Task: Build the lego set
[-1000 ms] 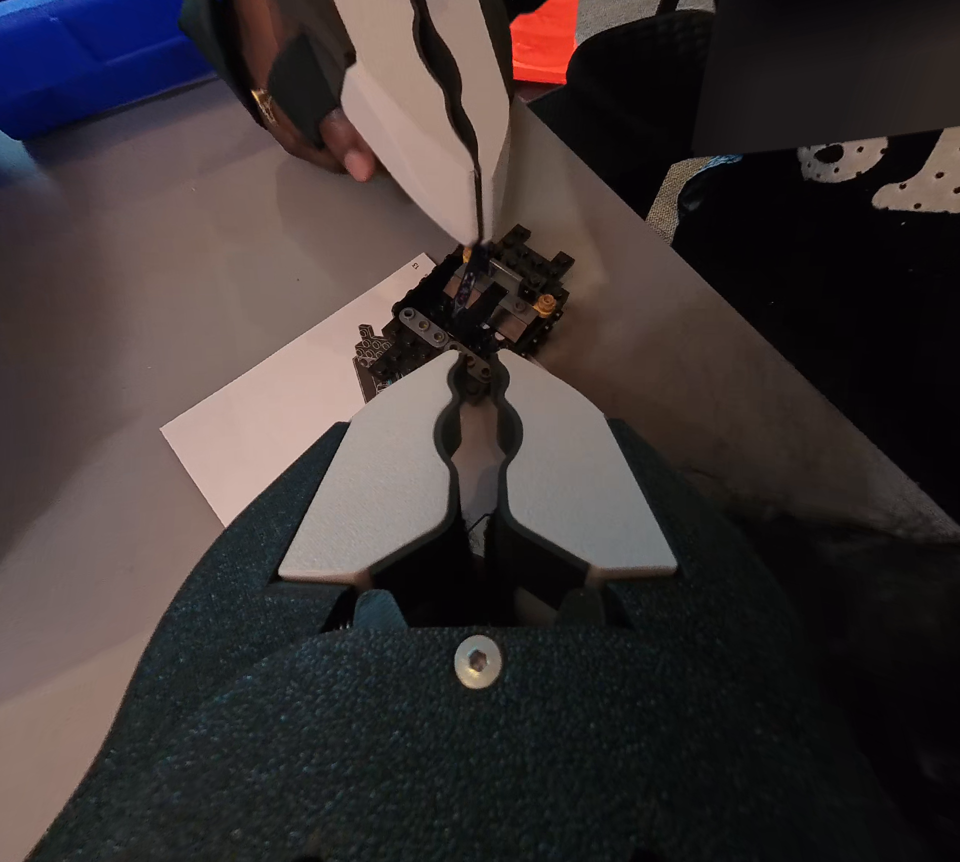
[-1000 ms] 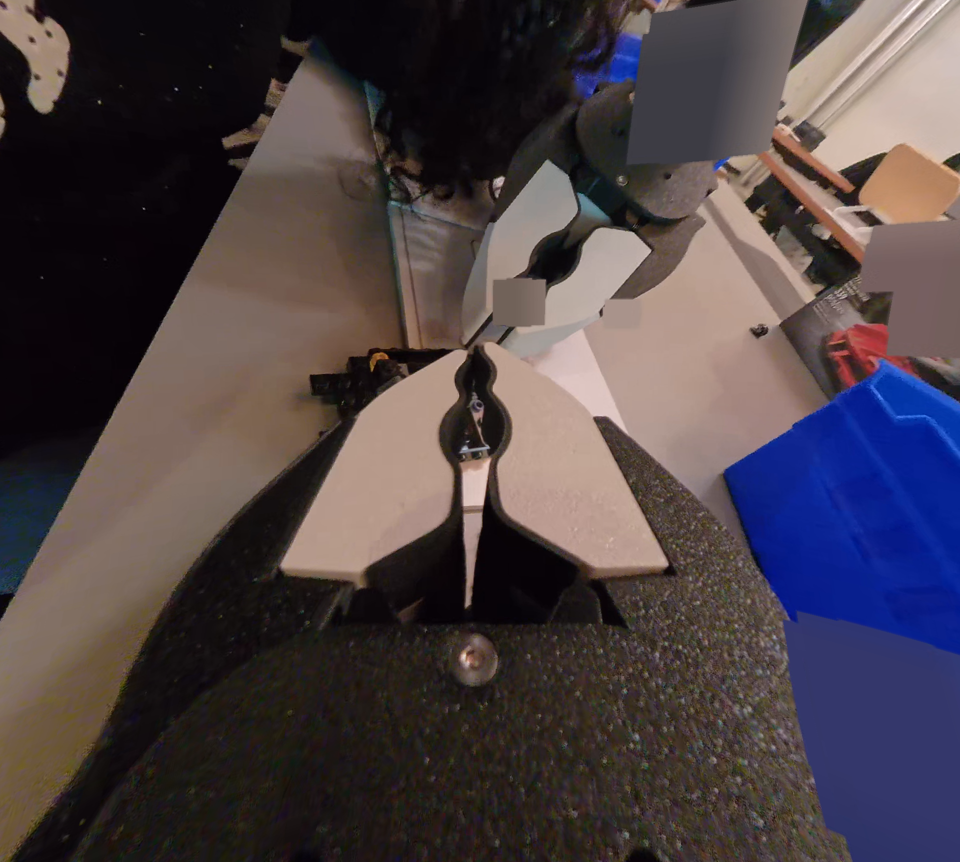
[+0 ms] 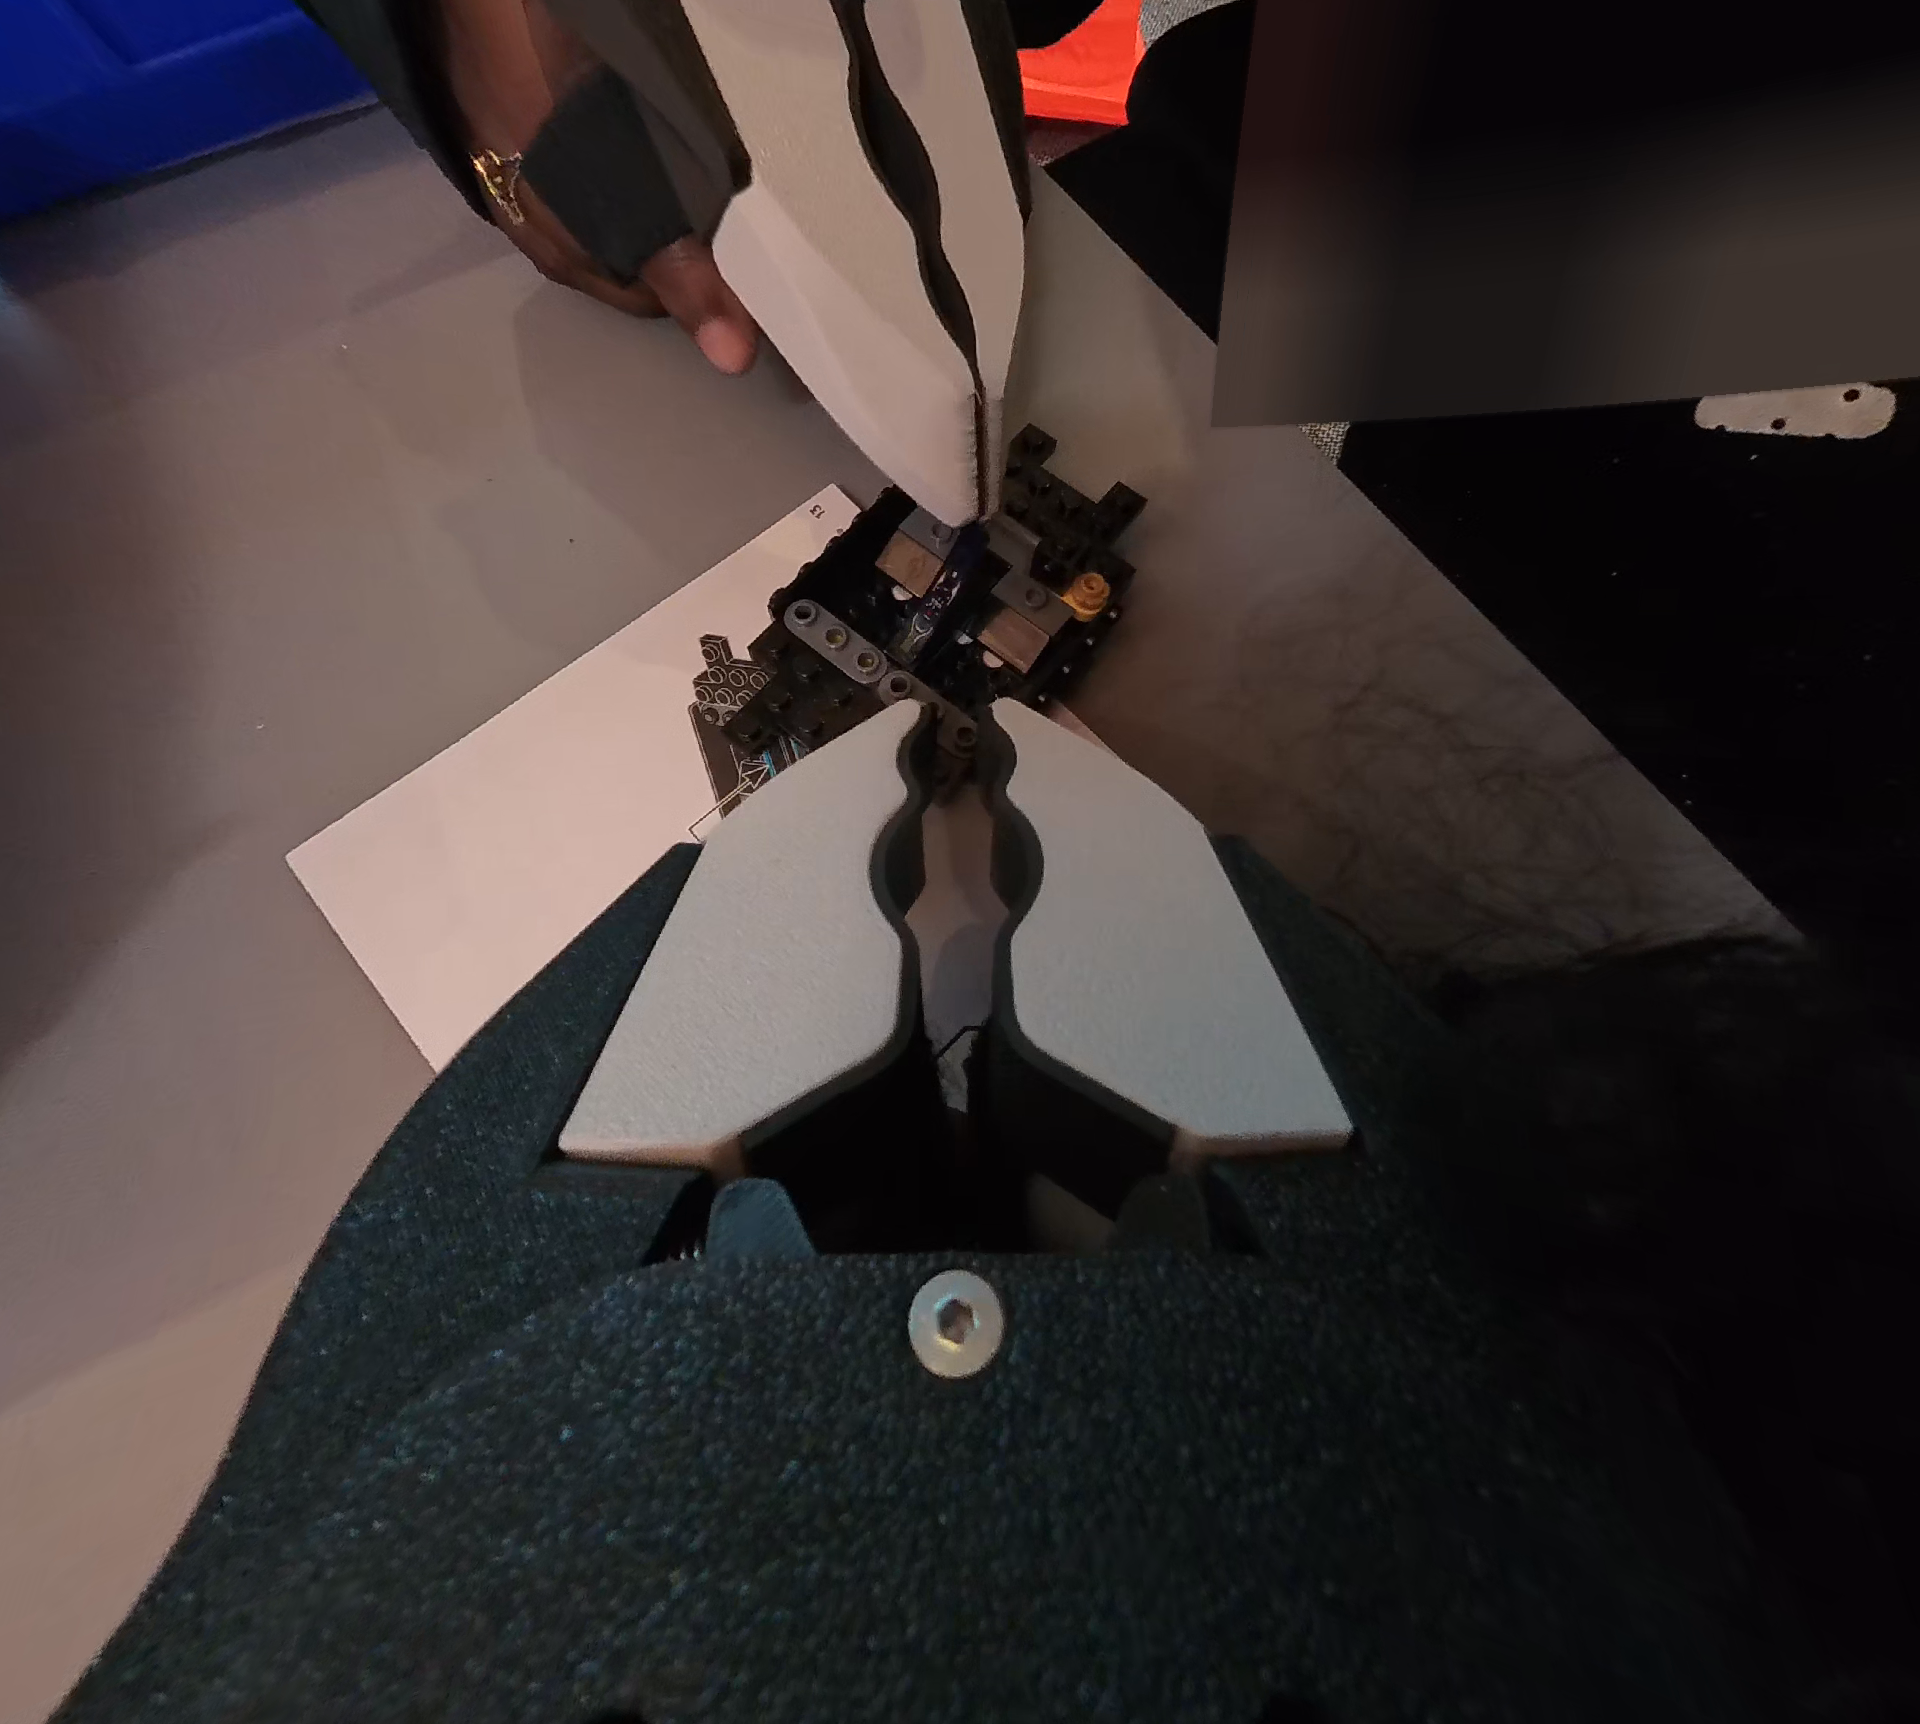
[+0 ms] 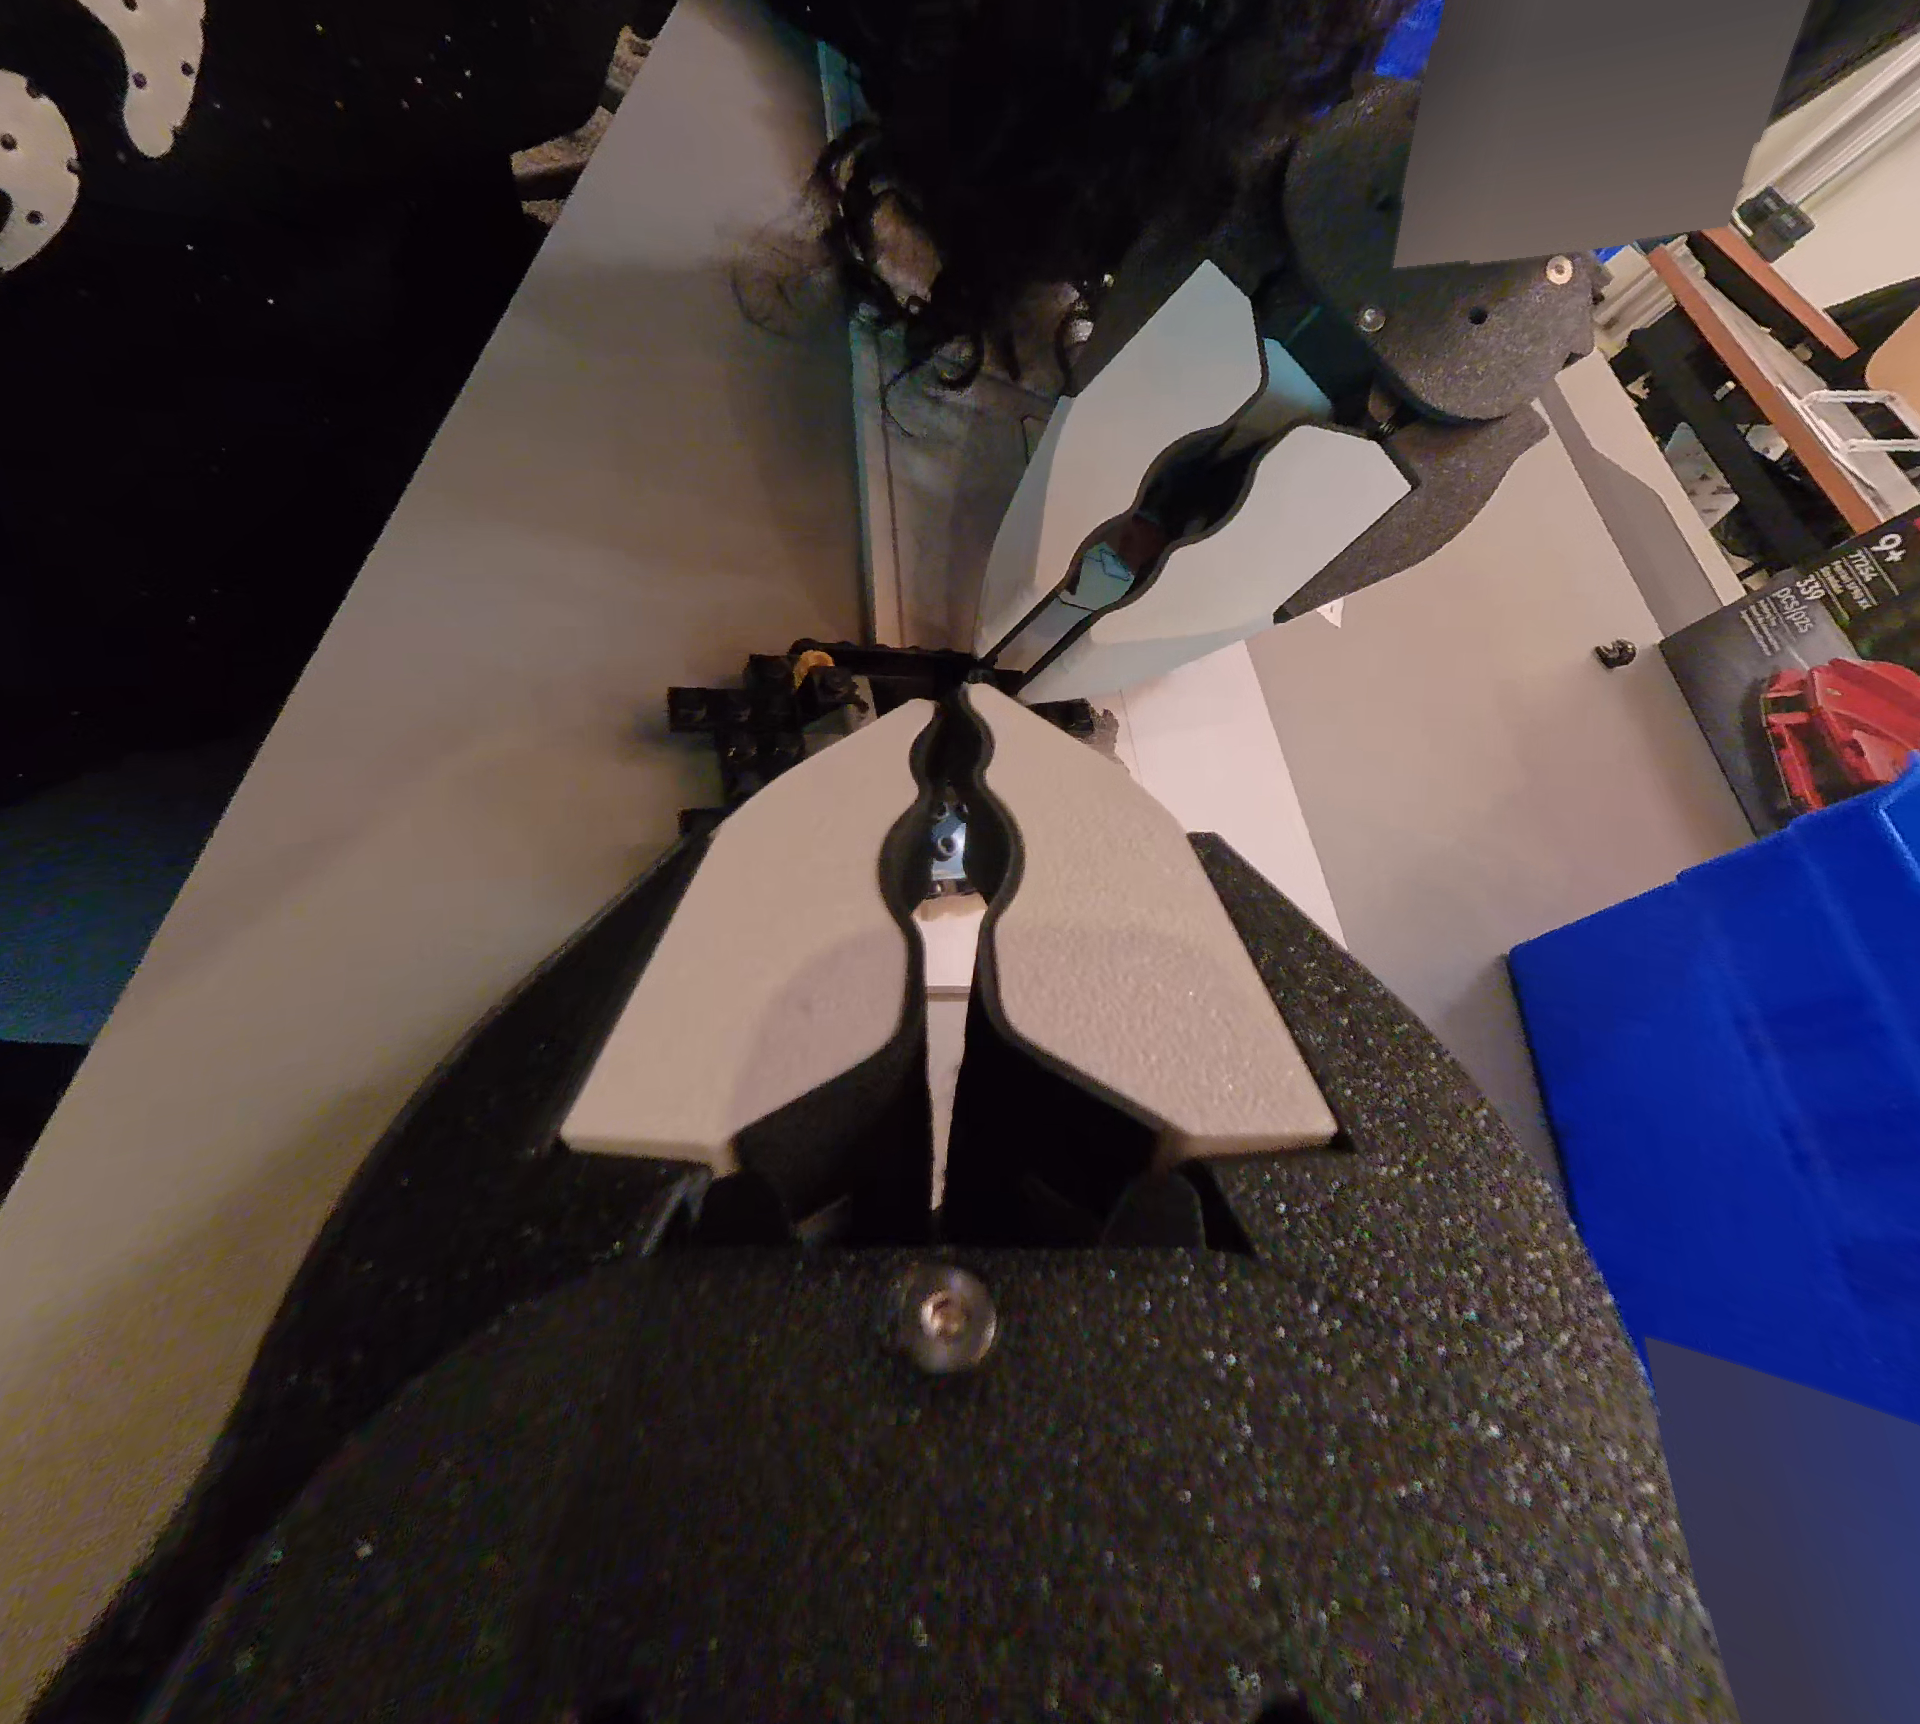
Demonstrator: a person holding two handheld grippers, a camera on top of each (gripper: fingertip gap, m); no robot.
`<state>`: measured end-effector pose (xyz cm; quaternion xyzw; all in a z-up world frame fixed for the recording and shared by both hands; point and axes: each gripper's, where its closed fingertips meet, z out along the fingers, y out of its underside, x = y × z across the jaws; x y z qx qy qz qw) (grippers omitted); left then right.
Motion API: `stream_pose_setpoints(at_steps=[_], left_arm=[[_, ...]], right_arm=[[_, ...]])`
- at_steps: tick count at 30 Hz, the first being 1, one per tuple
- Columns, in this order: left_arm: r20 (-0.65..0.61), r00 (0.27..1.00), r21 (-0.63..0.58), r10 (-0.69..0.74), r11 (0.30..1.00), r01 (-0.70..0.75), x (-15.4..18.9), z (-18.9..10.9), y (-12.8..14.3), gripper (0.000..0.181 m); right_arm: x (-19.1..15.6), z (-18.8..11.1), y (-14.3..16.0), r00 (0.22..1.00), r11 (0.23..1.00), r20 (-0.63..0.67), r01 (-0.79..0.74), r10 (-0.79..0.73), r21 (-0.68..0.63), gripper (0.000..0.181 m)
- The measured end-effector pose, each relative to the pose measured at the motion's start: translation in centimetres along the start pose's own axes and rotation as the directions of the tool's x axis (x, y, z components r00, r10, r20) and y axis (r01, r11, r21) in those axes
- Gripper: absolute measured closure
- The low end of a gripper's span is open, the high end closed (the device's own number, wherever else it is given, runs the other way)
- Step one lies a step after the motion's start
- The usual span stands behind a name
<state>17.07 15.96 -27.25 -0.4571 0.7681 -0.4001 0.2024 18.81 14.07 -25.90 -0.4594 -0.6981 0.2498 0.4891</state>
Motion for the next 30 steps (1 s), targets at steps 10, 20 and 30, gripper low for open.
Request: stream_pose_setpoints(at_steps=[10,20,30], left_arm=[[-0.024,1.000,0.014,-0.001,1.000,0.001,0.30,-0.17,-0.17,0.174],[-0.068,0.996,-0.013,0.052,0.999,-0.053,0.35,-0.09,-0.60,0.175],[-0.096,0.993,0.005,0.074,0.997,-0.074,0.50,-0.05,-0.61,0.176]], right_arm=[[-0.27,-0.03,0.09,0.999,1.000,0.052,-0.009,0.009,0.005,0.181],[0.43,-0.60,-0.42,0.999,0.997,0.033,-0.040,0.038,0.064,0.181],[0.26,-0.46,0.18,0.999,0.999,0.047,0.002,-0.003,0.037,0.181]])
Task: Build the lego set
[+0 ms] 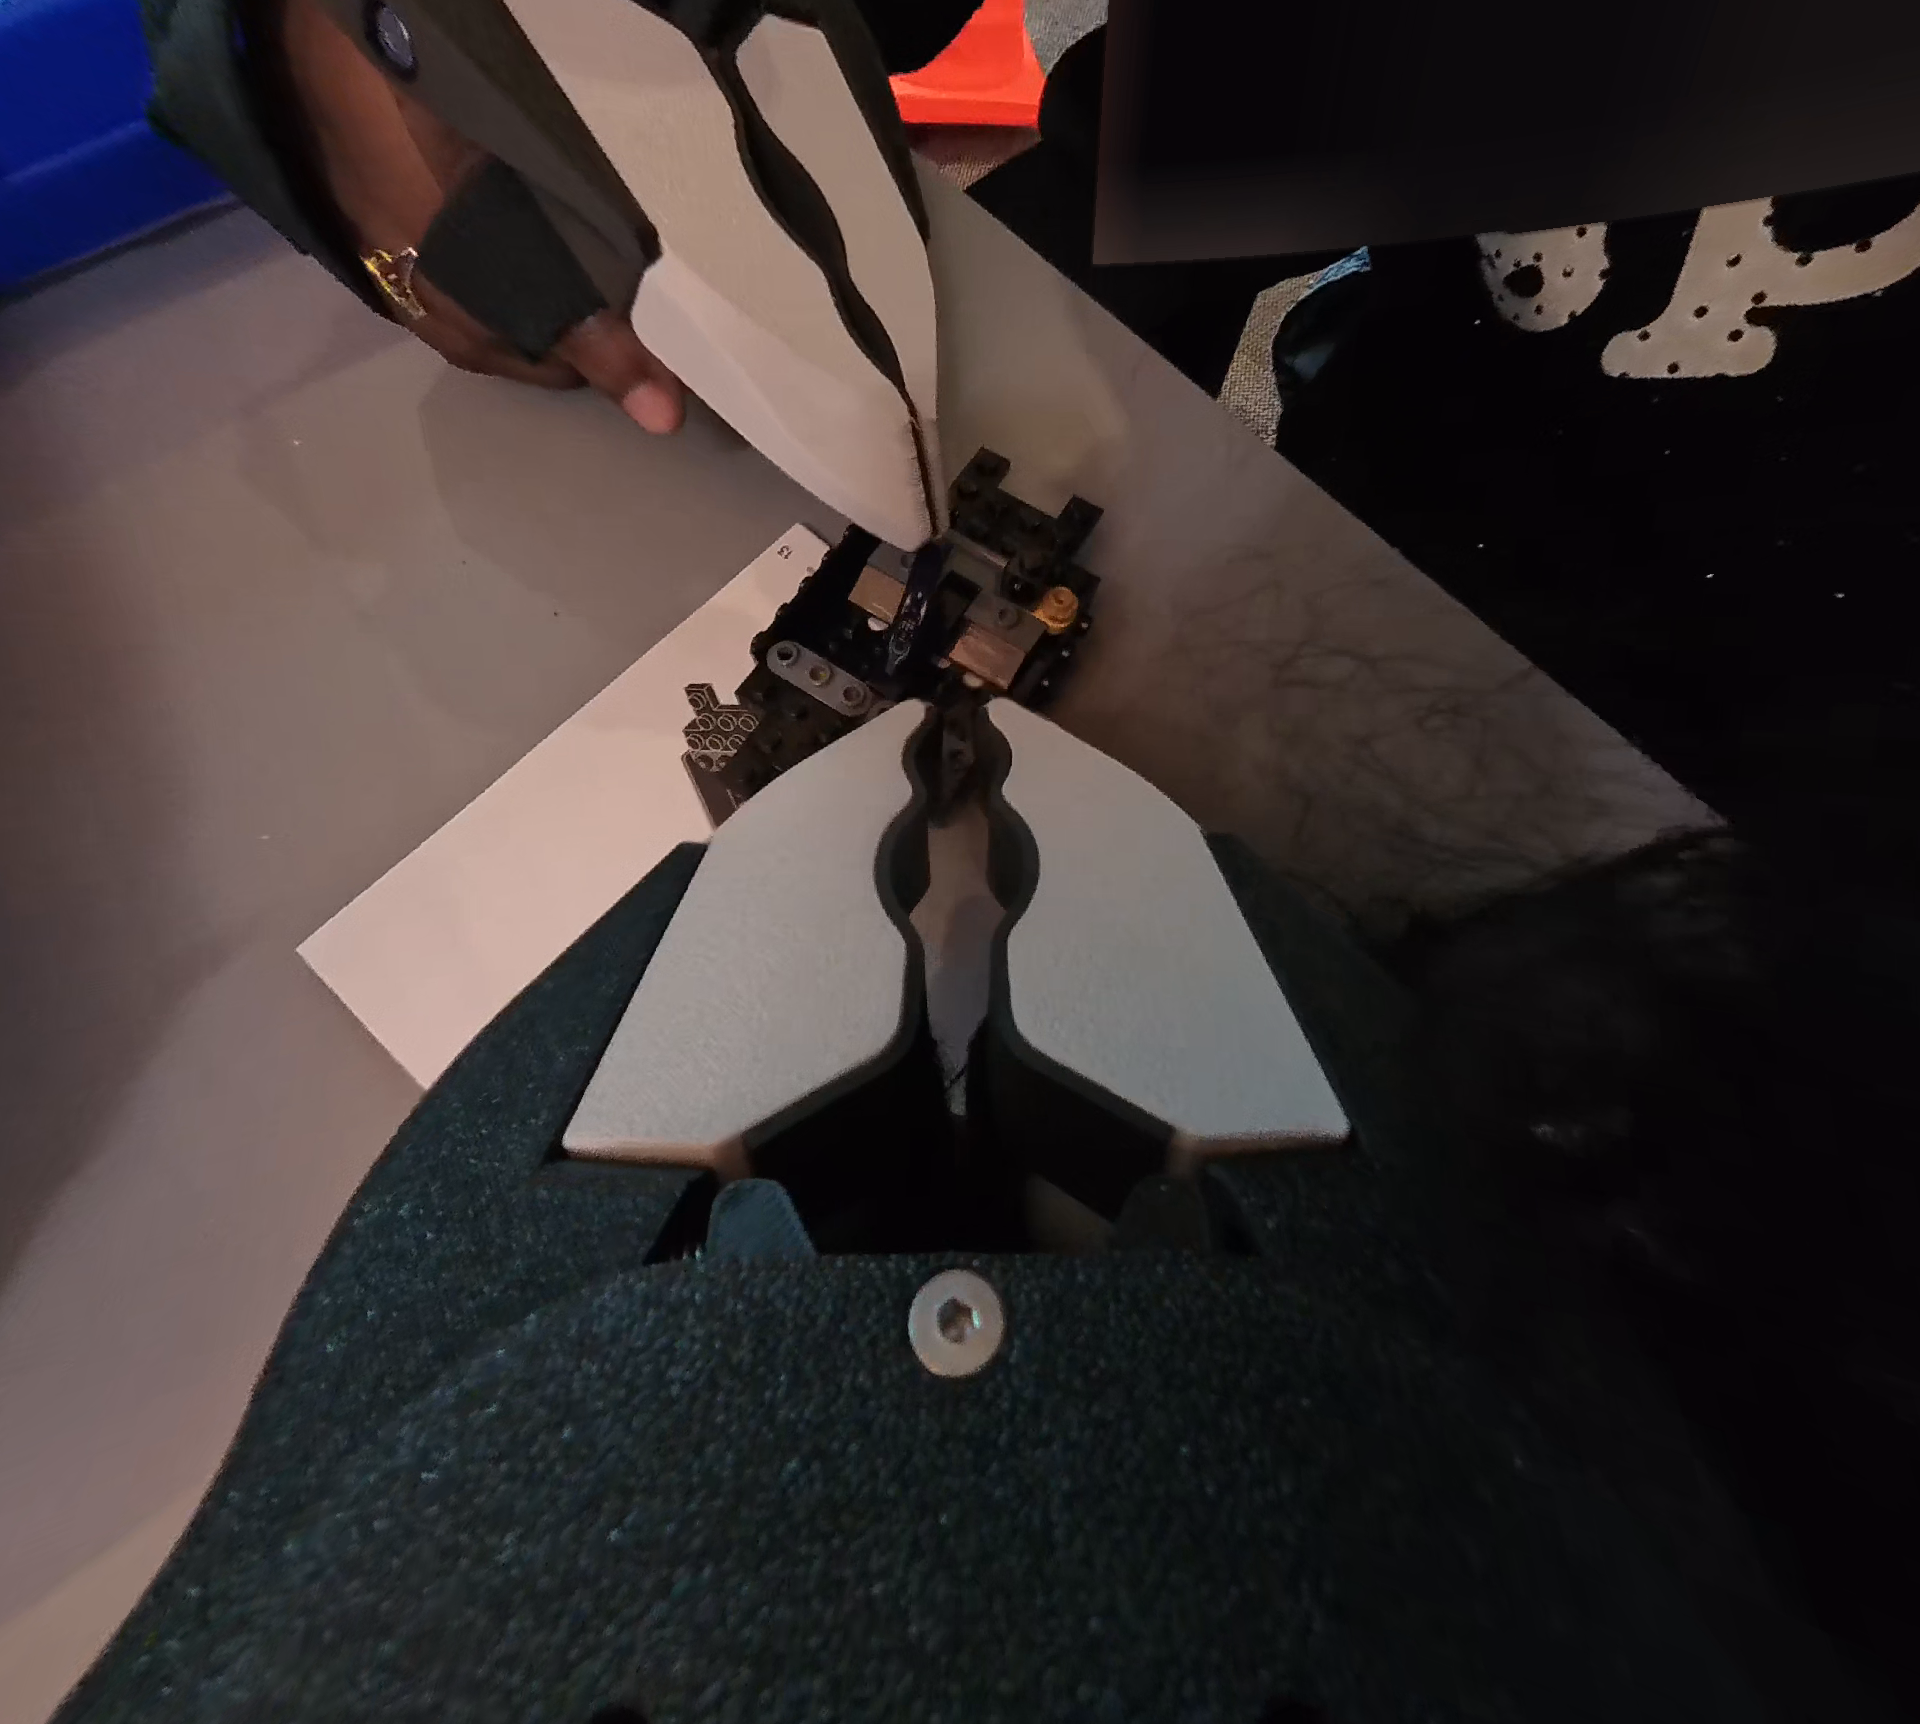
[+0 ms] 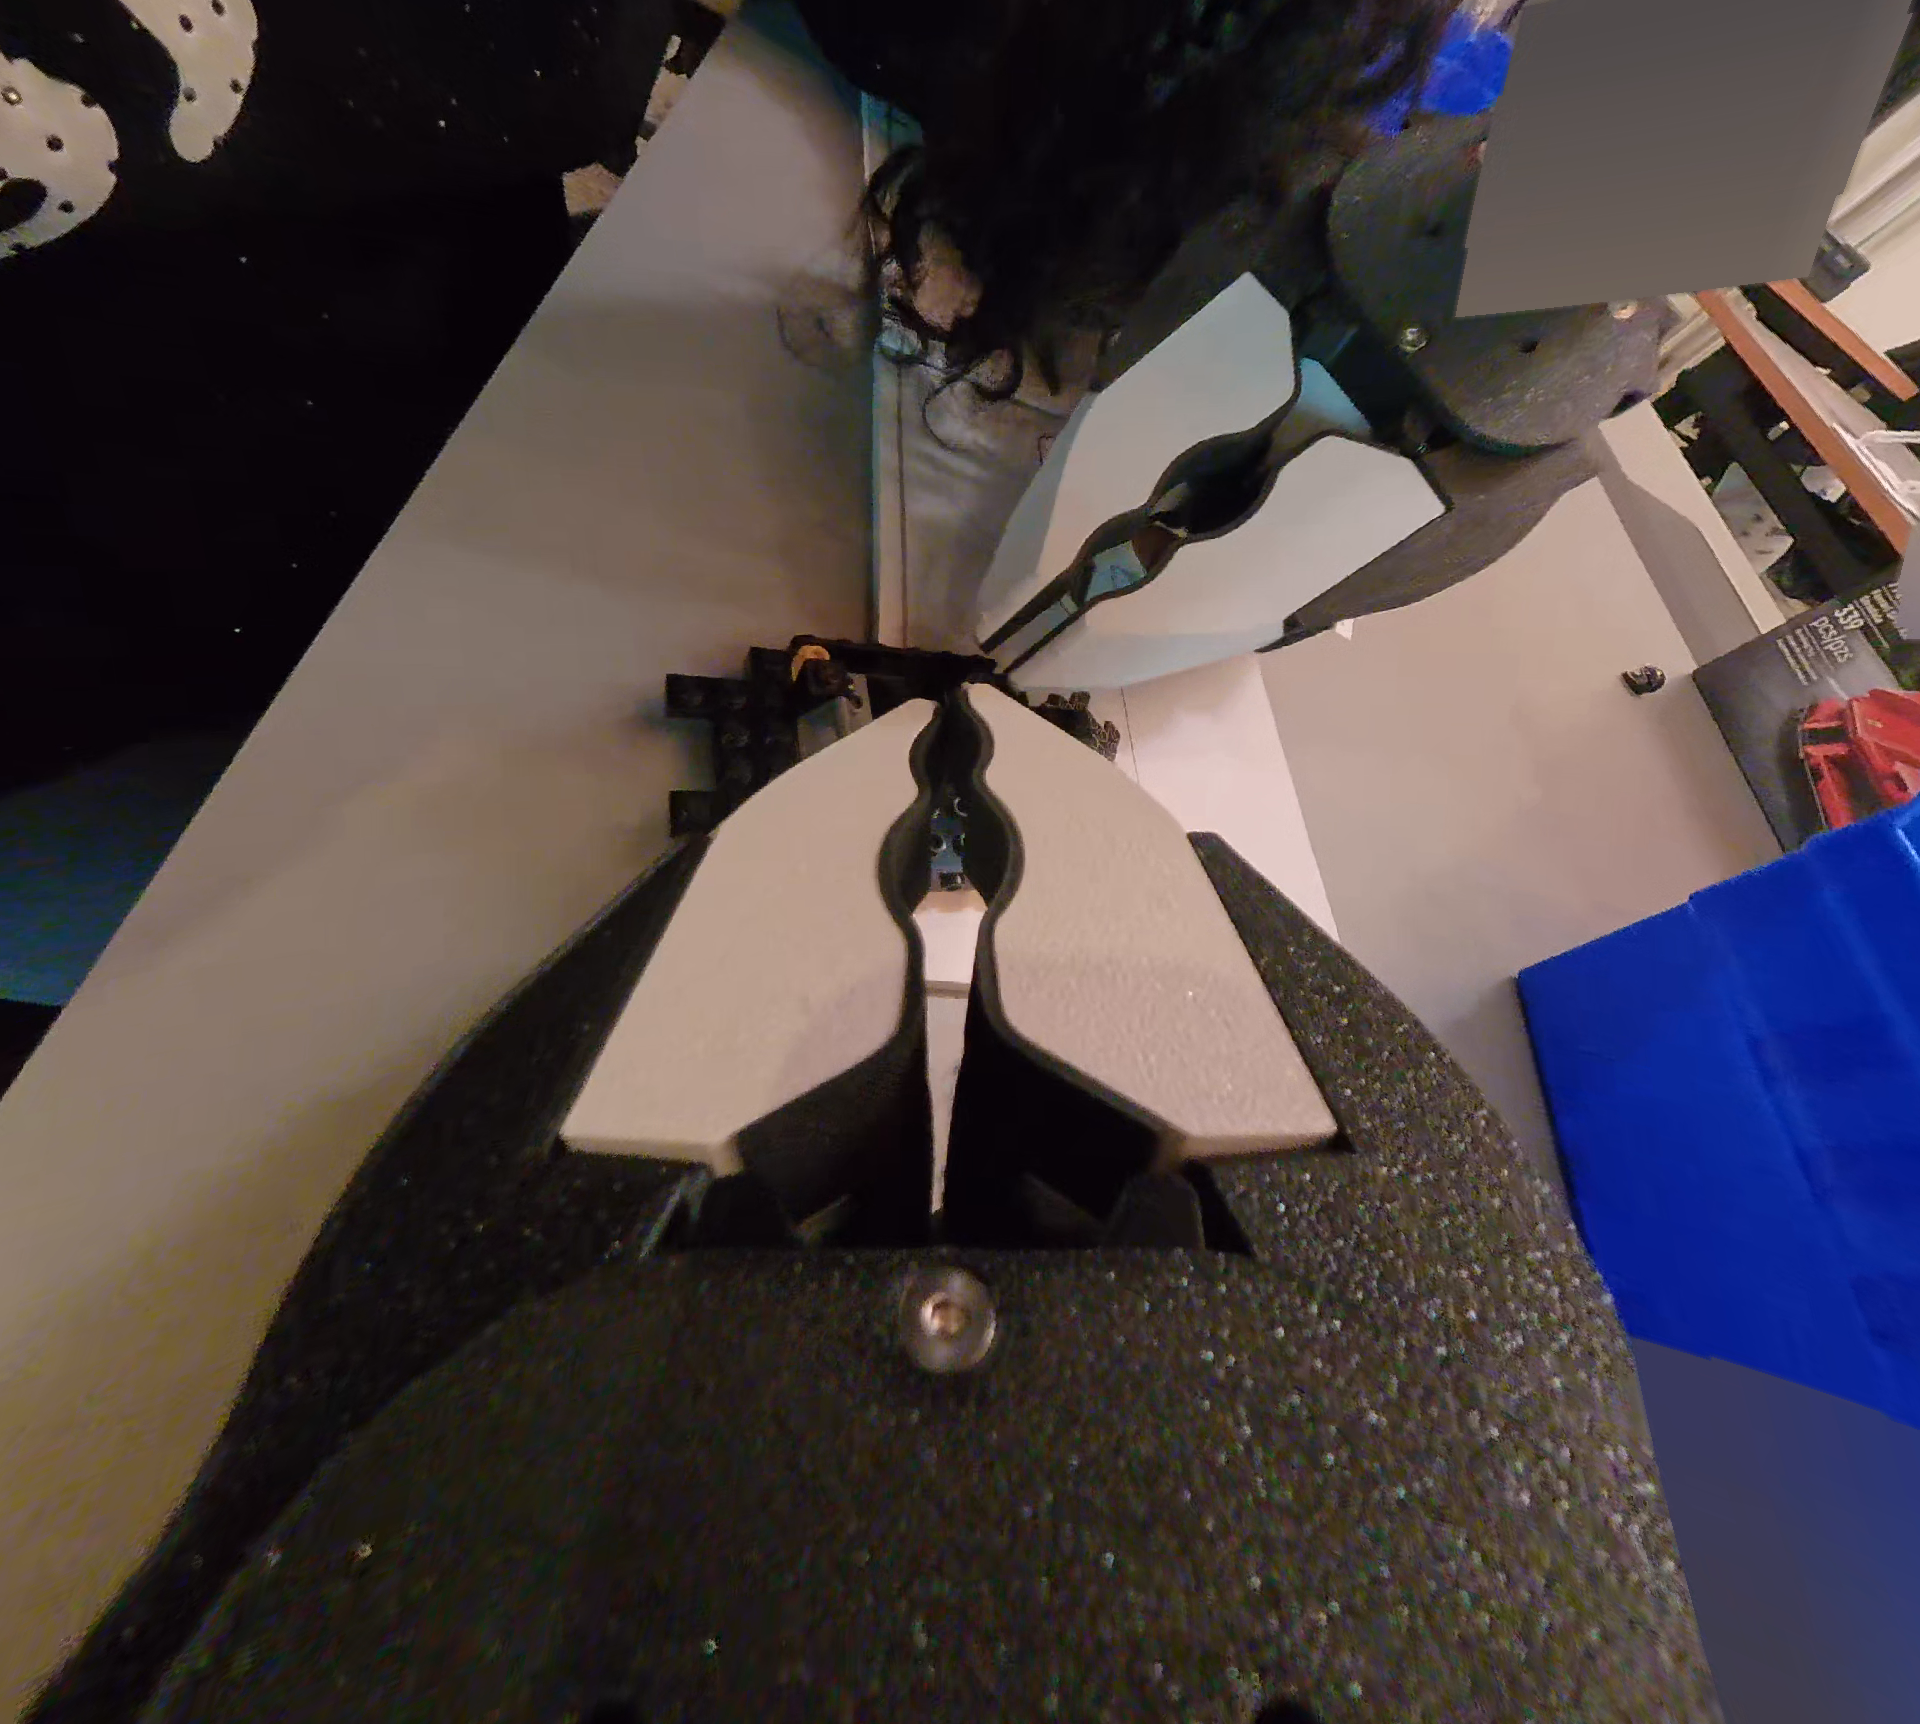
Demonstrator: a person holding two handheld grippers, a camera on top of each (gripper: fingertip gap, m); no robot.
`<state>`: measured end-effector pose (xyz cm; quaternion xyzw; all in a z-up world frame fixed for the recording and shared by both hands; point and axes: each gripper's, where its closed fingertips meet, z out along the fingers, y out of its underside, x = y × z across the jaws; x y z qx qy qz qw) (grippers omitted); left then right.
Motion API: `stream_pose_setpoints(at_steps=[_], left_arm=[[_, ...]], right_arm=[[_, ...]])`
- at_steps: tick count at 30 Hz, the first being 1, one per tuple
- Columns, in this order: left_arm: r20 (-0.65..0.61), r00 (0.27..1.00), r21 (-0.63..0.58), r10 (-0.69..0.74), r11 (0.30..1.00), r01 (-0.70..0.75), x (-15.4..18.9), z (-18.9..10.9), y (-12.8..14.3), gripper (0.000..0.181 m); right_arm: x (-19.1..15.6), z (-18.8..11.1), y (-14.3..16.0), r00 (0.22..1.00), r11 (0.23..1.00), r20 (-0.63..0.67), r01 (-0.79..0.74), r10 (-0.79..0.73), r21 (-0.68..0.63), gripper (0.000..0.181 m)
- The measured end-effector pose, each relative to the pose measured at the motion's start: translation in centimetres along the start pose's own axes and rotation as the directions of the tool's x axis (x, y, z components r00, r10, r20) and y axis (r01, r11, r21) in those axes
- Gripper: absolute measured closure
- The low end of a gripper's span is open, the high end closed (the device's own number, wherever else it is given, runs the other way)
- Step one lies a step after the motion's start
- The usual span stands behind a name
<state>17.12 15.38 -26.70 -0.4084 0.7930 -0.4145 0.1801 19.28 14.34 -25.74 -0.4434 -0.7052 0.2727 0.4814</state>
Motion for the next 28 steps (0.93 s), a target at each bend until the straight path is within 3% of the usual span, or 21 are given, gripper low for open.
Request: stream_pose_setpoints(at_steps=[28], left_arm=[[-0.062,0.997,-0.040,0.039,0.998,-0.042,-0.48,0.68,-0.43,0.173]], right_arm=[[-0.32,0.19,-0.08,1.000,1.000,0.022,0.021,-0.021,0.004,0.181]])
